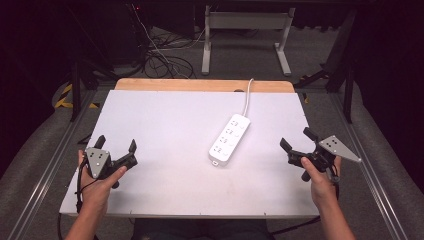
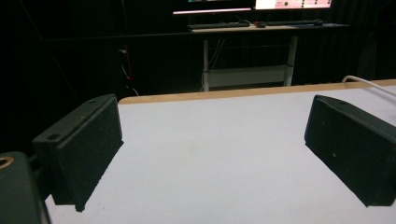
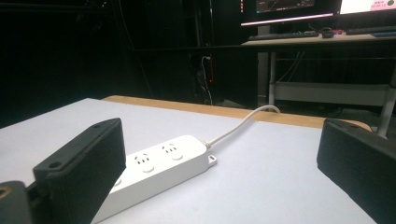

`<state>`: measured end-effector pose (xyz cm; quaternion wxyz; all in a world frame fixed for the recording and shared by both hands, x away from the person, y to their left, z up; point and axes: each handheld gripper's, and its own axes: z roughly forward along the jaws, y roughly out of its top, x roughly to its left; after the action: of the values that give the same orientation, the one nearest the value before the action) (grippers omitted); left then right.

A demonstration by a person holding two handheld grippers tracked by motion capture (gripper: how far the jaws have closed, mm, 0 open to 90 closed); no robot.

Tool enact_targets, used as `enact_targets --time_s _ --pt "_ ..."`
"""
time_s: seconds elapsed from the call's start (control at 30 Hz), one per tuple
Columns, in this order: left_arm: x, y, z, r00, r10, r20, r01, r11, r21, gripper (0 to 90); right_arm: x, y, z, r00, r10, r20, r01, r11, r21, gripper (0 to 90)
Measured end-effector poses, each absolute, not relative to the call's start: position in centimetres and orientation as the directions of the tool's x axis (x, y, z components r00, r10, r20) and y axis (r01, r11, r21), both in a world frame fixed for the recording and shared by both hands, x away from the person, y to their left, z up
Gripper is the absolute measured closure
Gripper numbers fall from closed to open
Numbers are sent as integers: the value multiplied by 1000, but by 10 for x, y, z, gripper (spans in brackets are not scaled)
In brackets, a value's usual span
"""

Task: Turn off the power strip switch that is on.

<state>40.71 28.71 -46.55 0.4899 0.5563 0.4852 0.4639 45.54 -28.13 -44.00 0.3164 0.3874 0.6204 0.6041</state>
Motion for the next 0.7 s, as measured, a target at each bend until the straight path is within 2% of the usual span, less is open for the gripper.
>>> enact_targets --time_s 0.37,0.7 --pt "407 284 -464 107 993 45 77 -53 996 49 450 -284 -438 -498 865 58 95 -13 995 20" --pt "405 281 -461 121 992 38 59 -45 997 49 444 -295 -442 -476 874 96 121 -43 992 23"
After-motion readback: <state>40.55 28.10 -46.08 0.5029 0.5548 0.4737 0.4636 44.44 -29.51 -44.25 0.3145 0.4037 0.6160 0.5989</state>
